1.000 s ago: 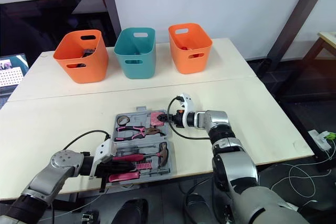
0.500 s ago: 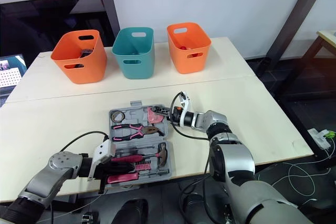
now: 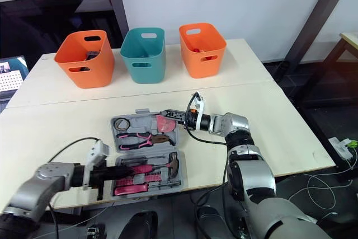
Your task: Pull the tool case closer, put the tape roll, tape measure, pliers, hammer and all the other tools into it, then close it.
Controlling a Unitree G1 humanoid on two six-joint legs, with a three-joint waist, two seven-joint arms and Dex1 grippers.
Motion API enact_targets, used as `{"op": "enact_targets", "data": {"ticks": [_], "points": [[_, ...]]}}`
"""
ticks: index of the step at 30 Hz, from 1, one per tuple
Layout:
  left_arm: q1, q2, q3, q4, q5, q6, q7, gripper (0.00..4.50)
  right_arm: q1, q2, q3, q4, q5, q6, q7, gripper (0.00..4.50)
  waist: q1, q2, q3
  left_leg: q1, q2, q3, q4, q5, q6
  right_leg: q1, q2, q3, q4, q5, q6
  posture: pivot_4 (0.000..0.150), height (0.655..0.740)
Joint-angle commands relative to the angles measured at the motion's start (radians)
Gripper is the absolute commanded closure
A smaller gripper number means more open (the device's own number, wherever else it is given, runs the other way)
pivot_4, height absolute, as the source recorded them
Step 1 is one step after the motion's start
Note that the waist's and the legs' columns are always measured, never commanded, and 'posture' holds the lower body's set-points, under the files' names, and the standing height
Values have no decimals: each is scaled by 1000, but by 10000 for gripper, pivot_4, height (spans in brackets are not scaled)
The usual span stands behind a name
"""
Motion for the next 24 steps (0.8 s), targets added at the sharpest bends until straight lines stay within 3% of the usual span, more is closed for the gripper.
{"op": "enact_targets", "data": {"ticks": [1, 7, 12, 16, 18, 24], "points": [[74, 51, 130, -53, -88, 24, -53, 45000, 28, -5, 36, -148, 62, 47, 51, 762, 0, 0, 0, -1, 0, 0, 0, 0, 0, -1, 0, 0, 0, 0, 0, 1500, 7400], [214, 169, 312, 4, -77, 41, -83, 45000, 195, -58, 136, -523, 145, 111, 96, 762, 2, 0, 0, -12, 1, -1, 0, 0, 0, -13, 1, 0, 1, 1, -1, 1500, 7400], [213, 164, 370, -6, -114, 42, -75, 45000, 313, -124, 162, -802, 244, 171, 75, 762, 9, 0, 0, -14, -1, 0, 3, 0, 0, -13, -2, 0, -1, -2, 2, 1500, 7400], [173, 157, 377, -41, -133, 41, -61, 45000, 439, -207, 260, -1029, 223, 125, 33, 762, 15, -2, 0, -14, -1, 0, 3, -1, 0, -13, -4, -1, -2, -2, 2, 1500, 7400], [151, 156, 373, -62, -132, 21, -66, 45000, 470, -238, 238, -1097, 240, 122, -1, 762, 17, -1, 0, -14, -1, 1, 3, -1, 0, -13, -4, -1, -2, -2, 2, 1500, 7400], [79, 159, 334, -58, -24, -76, -11, 45000, 589, -408, 210, -1228, 46, -188, -96, 762, 33, -2, 0, -14, -1, 4, 3, -1, 0, -14, -5, -1, -2, -2, 2, 1500, 7400]]}}
